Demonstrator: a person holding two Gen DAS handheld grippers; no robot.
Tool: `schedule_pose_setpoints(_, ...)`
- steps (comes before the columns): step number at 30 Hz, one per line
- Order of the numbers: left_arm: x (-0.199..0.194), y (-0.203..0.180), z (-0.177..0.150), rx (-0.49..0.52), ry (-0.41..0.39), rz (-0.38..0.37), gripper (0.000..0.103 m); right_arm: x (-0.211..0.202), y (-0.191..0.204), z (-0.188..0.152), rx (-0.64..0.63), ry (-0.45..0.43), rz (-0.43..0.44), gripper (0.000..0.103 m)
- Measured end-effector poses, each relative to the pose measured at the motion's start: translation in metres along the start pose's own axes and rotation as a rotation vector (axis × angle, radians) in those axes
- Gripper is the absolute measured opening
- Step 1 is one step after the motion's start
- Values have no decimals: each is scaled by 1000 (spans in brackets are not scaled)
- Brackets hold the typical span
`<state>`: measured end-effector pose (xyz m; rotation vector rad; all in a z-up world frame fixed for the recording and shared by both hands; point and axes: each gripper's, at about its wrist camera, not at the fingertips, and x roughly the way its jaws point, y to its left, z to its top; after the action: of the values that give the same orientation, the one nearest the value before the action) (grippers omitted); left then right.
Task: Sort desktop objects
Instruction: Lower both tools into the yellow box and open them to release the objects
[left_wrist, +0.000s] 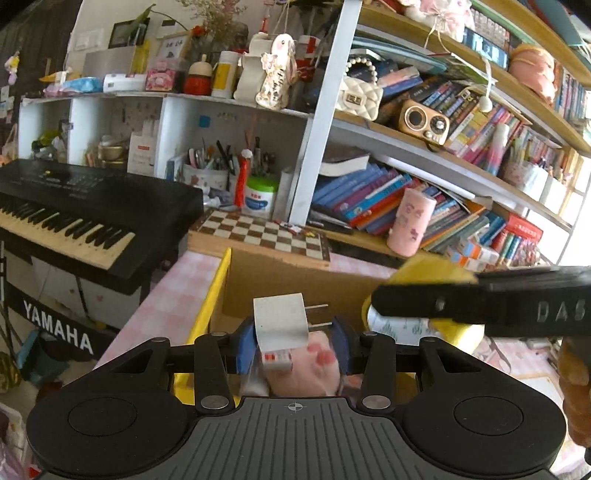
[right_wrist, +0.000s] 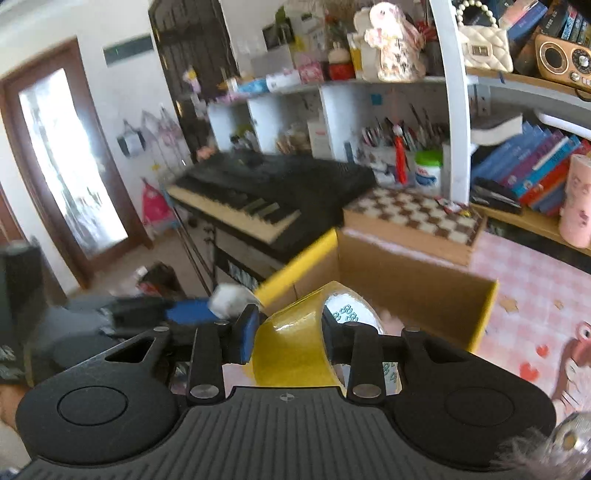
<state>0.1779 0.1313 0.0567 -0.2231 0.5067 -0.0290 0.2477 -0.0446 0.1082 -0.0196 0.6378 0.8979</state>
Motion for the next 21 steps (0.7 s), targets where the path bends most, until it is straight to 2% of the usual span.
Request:
schedule_pose_setpoints(3, 13, -2, 7, 5, -2, 15, 42, 2, -11, 13, -17, -40, -22, 31)
schedule_pose_setpoints(5, 27, -2, 10, 8, 14, 27, 42, 12, -23, 18, -31, -35, -55, 31)
schedule_pose_setpoints(8, 52, -1, 14, 13, 63, 36, 42, 36, -41, 17, -46, 18, -96, 31)
schedule_pose_setpoints(14, 102, -3, 20, 97, 164, 53, 42, 81, -70, 4, -92, 109, -161, 31)
schedule_pose_setpoints(19, 132, -5, 31, 165, 210, 73, 42, 110, -92, 0, -96, 176, -167, 31)
schedule_pose_setpoints(21, 146, -6, 33, 189, 253, 69, 43, 121, -96, -2, -129, 218, -177, 31)
